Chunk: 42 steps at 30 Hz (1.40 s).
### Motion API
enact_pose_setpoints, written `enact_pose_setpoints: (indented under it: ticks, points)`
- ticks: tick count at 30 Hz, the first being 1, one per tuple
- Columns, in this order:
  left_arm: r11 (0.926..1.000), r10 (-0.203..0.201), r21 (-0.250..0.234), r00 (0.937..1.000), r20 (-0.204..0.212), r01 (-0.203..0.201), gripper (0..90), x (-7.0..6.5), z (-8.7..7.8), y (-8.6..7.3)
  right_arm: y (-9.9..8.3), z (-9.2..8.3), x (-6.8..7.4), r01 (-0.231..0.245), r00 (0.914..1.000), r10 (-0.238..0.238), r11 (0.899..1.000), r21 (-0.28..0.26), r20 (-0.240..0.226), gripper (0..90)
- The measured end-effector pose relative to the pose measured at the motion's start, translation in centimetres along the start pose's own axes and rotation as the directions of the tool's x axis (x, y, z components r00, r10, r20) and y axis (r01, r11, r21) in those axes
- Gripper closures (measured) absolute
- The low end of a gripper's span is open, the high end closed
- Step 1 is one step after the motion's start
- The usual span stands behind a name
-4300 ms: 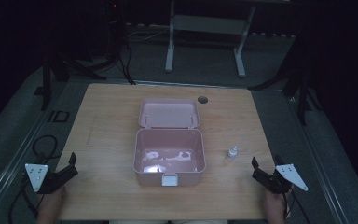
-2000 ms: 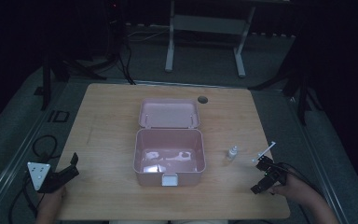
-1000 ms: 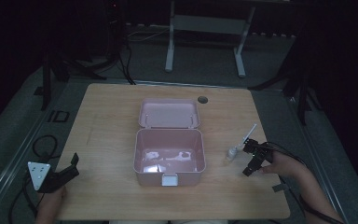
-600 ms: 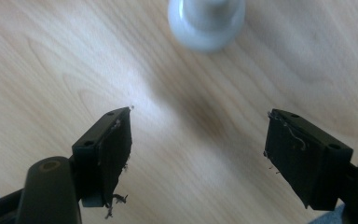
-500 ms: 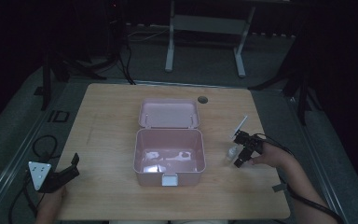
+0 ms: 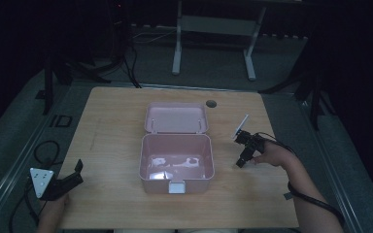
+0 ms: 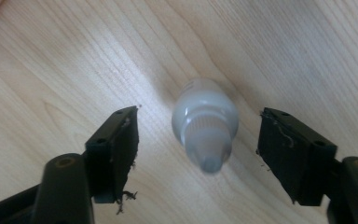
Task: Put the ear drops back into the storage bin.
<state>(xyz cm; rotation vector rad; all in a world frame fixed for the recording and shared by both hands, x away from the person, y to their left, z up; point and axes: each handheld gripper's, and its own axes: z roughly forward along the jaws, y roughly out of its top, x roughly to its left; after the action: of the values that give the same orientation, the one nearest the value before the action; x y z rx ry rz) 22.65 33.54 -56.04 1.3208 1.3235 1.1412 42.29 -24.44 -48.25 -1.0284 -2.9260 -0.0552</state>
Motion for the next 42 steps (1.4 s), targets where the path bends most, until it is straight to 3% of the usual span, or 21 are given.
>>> enact_pose_setpoints:
  ticks: [18,21,26,29,35,38,39,42]
  points:
    - [1.0,0.002,0.0,1.0,0.004,-0.002,0.3,0.0,0.0,0.0,1.0,1.5,-0.4,0.031,0.9995,-0.031,0.998,0.053,0.01,51.4]
    - [1.0,0.003,0.001,1.0,0.004,-0.003,0.3,0.0,0.0,0.0,1.1,1.5,-0.3,0.05,0.9987,-0.051,0.997,0.05,0.009,58.6]
    - [1.0,0.003,0.001,1.0,0.004,-0.003,0.3,0.0,0.0,0.0,0.9,1.3,0.1,0.121,0.9921,-0.123,0.99,0.074,0.024,59.4]
    - [1.0,0.003,0.001,1.0,0.005,-0.003,0.3,0.0,0.0,0.0,0.7,1.3,0.5,0.175,0.9836,-0.178,0.98,0.091,0.027,59.5]
    - [1.0,0.004,0.003,1.0,0.004,-0.004,0.3,-0.1,0.0,0.0,0.1,1.3,1.1,0.272,0.9584,-0.28,0.955,0.115,0.055,59.6]
    - [1.0,0.006,0.004,1.0,0.003,-0.006,0.3,-0.1,0.0,0.0,-0.1,1.3,1.5,0.334,0.9362,-0.344,0.935,0.121,0.072,59.6]
    - [1.0,0.006,0.003,1.0,0.004,-0.006,0.3,-0.1,0.0,0.0,-0.3,1.3,1.7,0.365,0.9229,-0.376,0.923,0.122,0.084,59.6]
    - [1.0,0.006,0.003,1.0,0.003,-0.006,0.3,-0.1,0.0,0.0,-0.5,1.1,2.3,0.41,0.9023,-0.422,0.904,0.122,0.09,59.6]
